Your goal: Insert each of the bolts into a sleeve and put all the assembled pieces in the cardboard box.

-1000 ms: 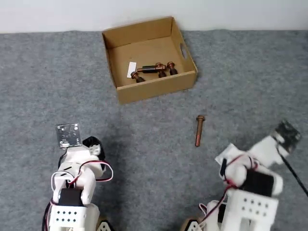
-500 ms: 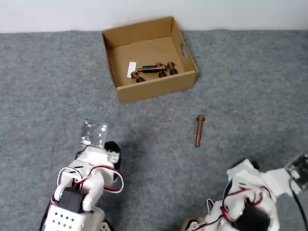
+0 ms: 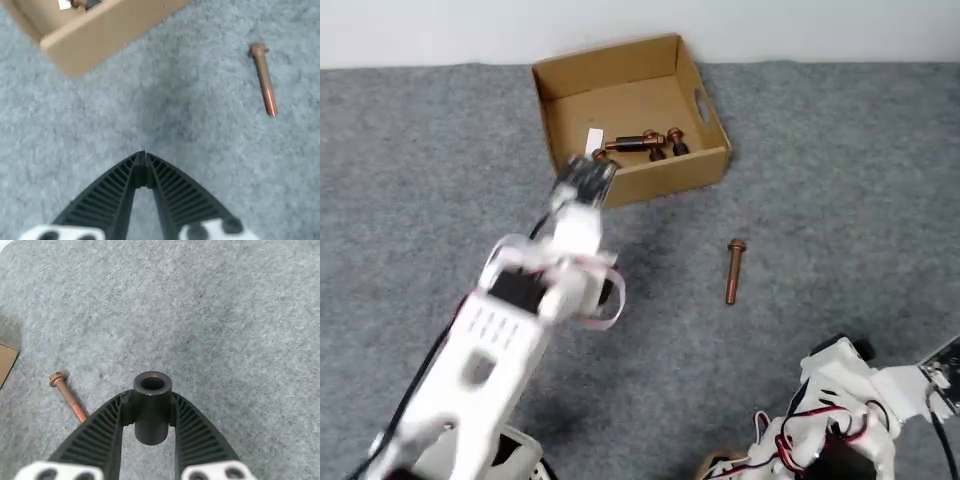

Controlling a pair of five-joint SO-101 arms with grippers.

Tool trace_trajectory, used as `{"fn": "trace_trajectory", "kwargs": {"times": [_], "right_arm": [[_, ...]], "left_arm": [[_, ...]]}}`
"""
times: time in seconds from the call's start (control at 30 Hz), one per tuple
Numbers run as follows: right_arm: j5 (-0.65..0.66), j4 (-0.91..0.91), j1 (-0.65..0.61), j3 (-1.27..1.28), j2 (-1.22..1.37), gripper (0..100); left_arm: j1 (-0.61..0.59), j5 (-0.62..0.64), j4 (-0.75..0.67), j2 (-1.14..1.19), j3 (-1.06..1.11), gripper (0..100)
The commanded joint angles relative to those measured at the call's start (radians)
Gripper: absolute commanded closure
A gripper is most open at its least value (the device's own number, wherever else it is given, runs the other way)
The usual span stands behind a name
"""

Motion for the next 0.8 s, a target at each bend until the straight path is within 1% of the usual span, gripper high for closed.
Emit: {"fn": "trace_trajectory", "kwargs": {"times": [0.0,0.07,0.17,0.27,0.37,0.43,0.57,0.6,0.77], "right_arm": [[0.012,-0.01,0.012,0.003,-0.002,99.1],[0.012,-0.01,0.012,0.005,-0.002,99.1],[0.012,-0.01,0.012,0.005,-0.002,99.1],[0.012,-0.01,0.012,0.005,-0.002,99.1],[0.012,-0.01,0.012,0.005,-0.002,99.1],[0.012,-0.01,0.012,0.006,-0.002,99.1],[0.012,-0.01,0.012,0.006,-0.002,99.1],[0.012,-0.01,0.012,0.006,-0.002,99.1],[0.012,-0.012,0.012,0.006,-0.002,99.1]], "left_arm": [[0.025,0.002,-0.008,0.265,-0.245,99],[0.057,0.008,-0.008,0.358,-0.337,99],[0.129,0.08,-0.009,0.448,-0.463,99],[0.196,0.12,-0.014,0.534,-0.581,99],[0.241,0.173,-0.011,0.635,-0.693,98],[0.252,0.18,-0.008,0.713,-0.757,93],[0.265,0.207,-0.006,0.848,-0.865,80],[0.272,0.21,-0.006,0.876,-0.892,78],[0.308,0.212,-0.008,1.017,-1.021,80]]}}
